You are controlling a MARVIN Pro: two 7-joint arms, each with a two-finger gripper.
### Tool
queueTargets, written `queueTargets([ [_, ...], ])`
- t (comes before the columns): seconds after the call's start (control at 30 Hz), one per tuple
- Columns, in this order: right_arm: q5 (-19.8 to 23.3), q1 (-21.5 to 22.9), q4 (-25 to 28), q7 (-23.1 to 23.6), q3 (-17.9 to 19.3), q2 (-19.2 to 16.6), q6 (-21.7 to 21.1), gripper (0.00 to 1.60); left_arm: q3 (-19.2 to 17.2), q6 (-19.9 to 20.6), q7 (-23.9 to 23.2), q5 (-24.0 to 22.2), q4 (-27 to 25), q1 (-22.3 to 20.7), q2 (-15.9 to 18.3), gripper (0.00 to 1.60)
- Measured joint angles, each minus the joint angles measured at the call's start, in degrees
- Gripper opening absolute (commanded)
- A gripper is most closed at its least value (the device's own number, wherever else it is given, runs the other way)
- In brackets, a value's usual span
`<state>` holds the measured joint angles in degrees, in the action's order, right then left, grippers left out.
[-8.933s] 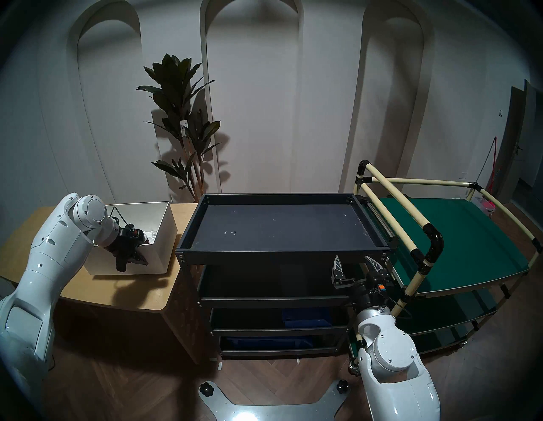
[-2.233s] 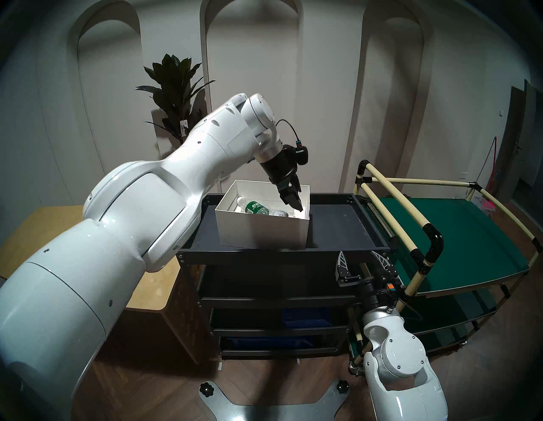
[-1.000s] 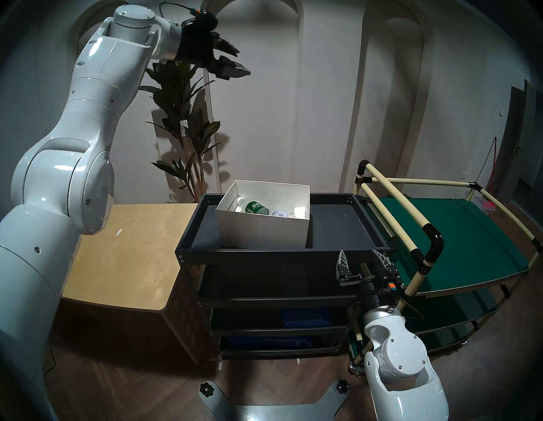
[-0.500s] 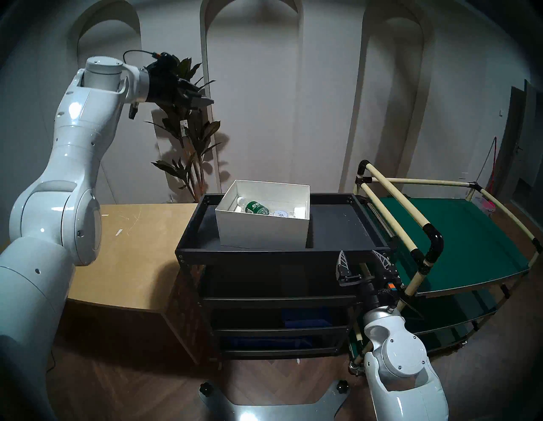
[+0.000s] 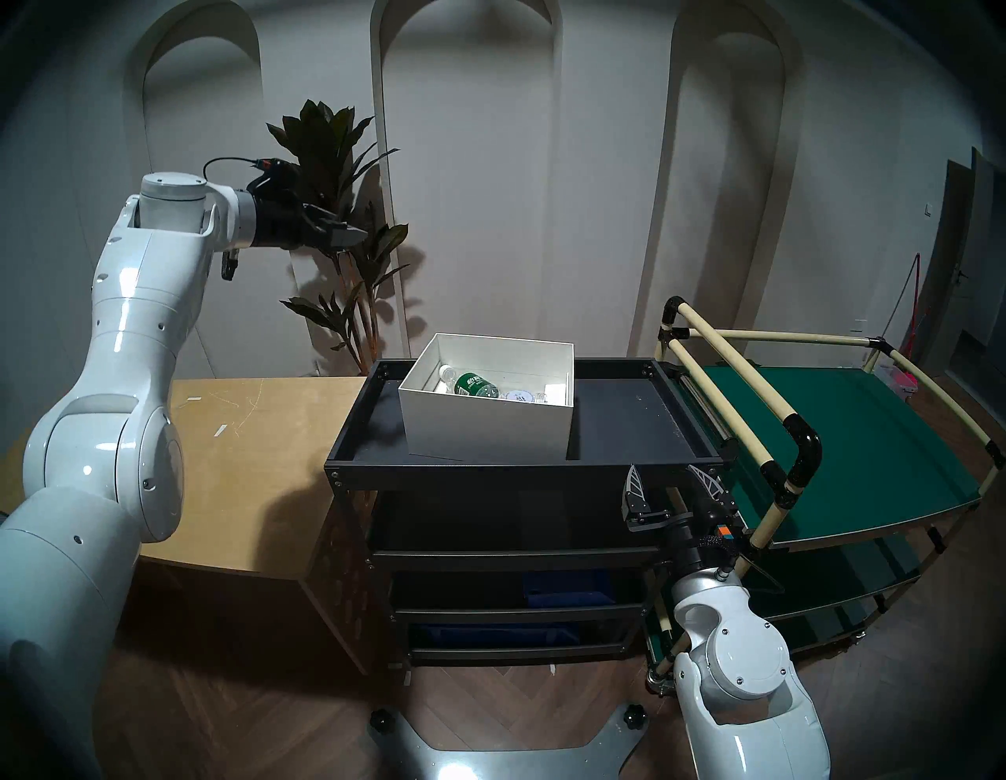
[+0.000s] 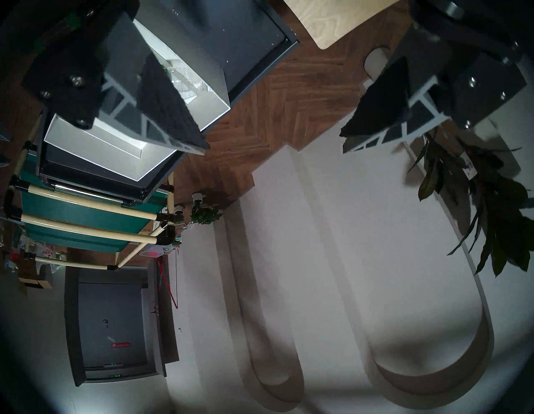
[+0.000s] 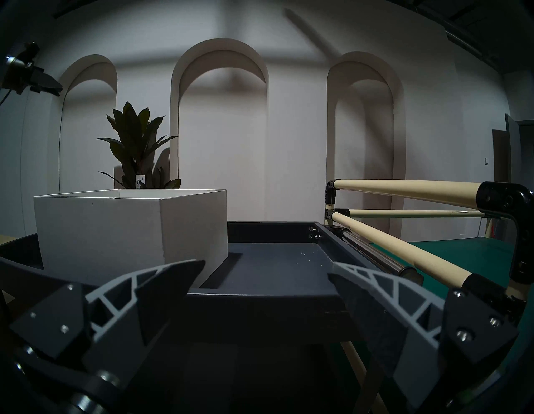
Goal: Put the storage box onto the shelf
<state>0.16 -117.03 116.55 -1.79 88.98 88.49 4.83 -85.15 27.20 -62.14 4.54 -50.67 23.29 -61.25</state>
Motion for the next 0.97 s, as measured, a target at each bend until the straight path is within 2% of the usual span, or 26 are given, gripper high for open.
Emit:
queueTargets([
  [0.5,0.00,0.09,-0.42,0.00,0.00,0.00,0.00,1.60,-5.16,2.71,3.81,-1.45,-0.53,11.86,2.60,1.60],
  [0.97,0.00,0.52,-0.19,0.01,-0.31,0.02,0.15,1.60,-10.57,2.81,5.95,-4.13,-2.38,20.88,3.40,1.60],
])
